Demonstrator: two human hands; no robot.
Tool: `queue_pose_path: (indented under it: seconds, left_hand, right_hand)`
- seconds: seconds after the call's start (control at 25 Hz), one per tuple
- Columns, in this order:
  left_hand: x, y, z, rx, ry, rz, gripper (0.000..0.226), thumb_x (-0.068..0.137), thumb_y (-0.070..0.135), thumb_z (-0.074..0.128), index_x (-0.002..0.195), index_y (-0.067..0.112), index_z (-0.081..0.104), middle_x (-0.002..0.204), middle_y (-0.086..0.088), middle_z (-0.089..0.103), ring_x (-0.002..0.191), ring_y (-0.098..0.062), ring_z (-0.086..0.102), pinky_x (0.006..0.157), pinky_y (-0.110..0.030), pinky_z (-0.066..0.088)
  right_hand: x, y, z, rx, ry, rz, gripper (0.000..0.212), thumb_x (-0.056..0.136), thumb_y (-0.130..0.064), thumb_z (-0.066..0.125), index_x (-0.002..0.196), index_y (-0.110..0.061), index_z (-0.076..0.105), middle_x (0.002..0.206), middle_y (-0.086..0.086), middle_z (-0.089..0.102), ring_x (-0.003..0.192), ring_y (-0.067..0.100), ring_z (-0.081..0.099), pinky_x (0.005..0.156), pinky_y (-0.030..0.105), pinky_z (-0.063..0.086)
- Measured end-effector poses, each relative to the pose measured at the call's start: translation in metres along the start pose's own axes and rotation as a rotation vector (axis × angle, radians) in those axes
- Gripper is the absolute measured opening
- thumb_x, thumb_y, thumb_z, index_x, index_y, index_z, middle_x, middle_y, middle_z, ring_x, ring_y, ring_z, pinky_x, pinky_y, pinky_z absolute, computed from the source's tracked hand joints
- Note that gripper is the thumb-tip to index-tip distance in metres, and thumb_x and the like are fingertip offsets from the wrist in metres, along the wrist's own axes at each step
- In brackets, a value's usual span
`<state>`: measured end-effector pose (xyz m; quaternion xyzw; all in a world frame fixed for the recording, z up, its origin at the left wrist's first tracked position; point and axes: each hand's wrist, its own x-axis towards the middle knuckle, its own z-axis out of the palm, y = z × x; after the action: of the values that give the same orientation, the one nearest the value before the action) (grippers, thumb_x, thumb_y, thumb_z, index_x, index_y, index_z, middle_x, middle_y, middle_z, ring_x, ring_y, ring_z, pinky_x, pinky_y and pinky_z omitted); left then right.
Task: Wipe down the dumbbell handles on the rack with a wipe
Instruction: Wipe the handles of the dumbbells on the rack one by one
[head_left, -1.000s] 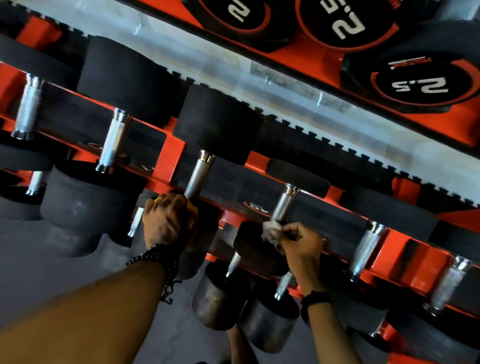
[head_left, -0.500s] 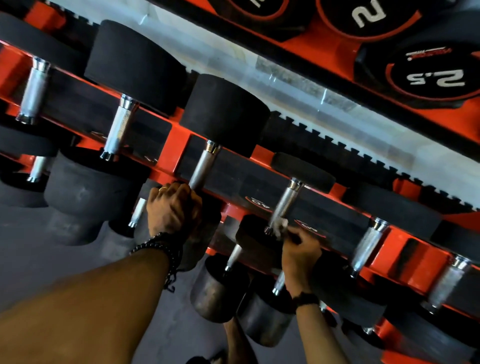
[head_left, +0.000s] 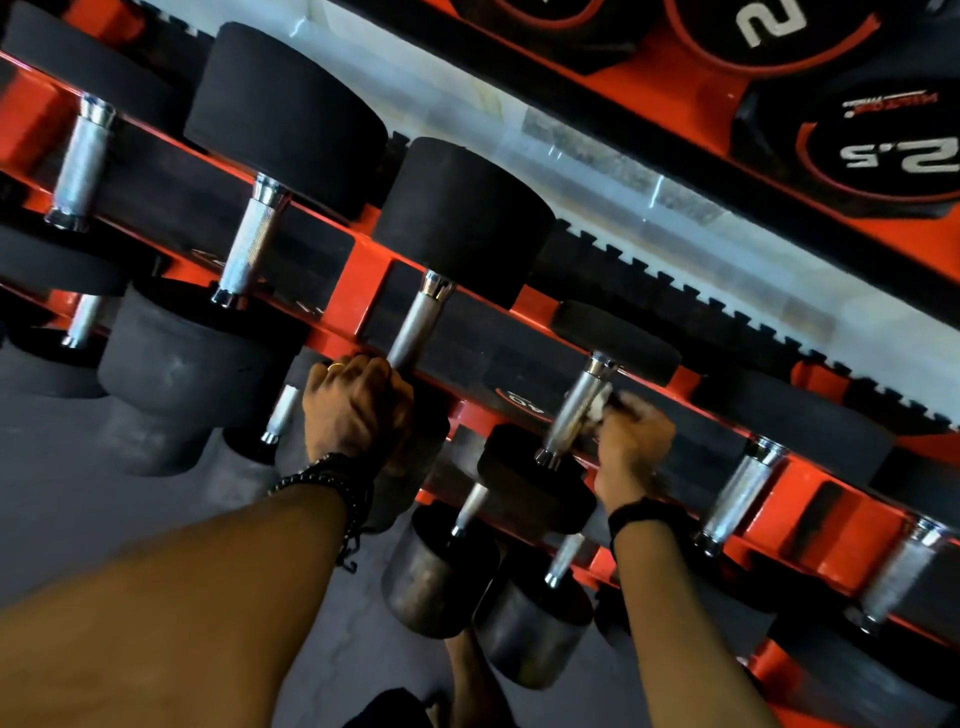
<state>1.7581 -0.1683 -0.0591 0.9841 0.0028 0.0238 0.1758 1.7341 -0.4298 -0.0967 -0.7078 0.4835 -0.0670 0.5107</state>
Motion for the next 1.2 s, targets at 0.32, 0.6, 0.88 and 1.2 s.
queue_pose_path:
  seconds: [0.32, 0.6, 0.88, 1.2]
  left_hand:
    - [-0.001, -0.002, -0.002, -0.041, -0.017, 0.03, 0.027, 0.081, 0.025, 0.045, 0.06, 0.01, 0.053, 0.061, -0.011, 0.058, 0.055, -0.034, 0.056, 0.066, -0.043, 0.049]
    - [-0.002, -0.002, -0.003, -0.041, -0.026, 0.036, 0.026, 0.082, 0.026, 0.044, 0.06, 0.013, 0.05, 0.061, -0.008, 0.056, 0.054, -0.032, 0.053, 0.066, -0.042, 0.048]
    - [0.0, 0.003, -0.005, -0.036, -0.002, 0.034, 0.026, 0.08, 0.025, 0.045, 0.06, 0.011, 0.055, 0.06, -0.009, 0.058, 0.053, -0.032, 0.054, 0.064, -0.041, 0.05]
    - [-0.001, -0.002, -0.001, -0.017, -0.024, 0.026, 0.024, 0.08, 0.025, 0.047, 0.061, 0.011, 0.054, 0.062, -0.009, 0.059, 0.055, -0.033, 0.055, 0.066, -0.041, 0.047]
  right_hand:
    - [-0.004, 0.008, -0.006, 0.025, -0.231, 0.151, 0.018, 0.088, 0.005, 0.054, 0.091, -0.001, 0.071, 0.071, 0.001, 0.074, 0.069, 0.013, 0.07, 0.07, 0.035, 0.057]
    - [-0.013, -0.004, -0.016, 0.273, -0.633, 0.365, 0.051, 0.074, -0.037, 0.071, 0.111, -0.002, 0.067, 0.102, 0.014, 0.071, 0.094, 0.026, 0.067, 0.085, 0.035, 0.05]
    - [-0.002, -0.011, 0.003, 0.298, -0.678, 0.406, 0.017, 0.08, -0.028, 0.077, 0.083, -0.013, 0.068, 0.077, 0.004, 0.065, 0.071, 0.017, 0.06, 0.076, 0.036, 0.051]
    - [-0.015, 0.005, -0.003, 0.049, -0.7, 0.291, 0.029, 0.074, -0.013, 0.081, 0.098, 0.0, 0.071, 0.092, 0.015, 0.075, 0.085, 0.02, 0.072, 0.087, 0.033, 0.053]
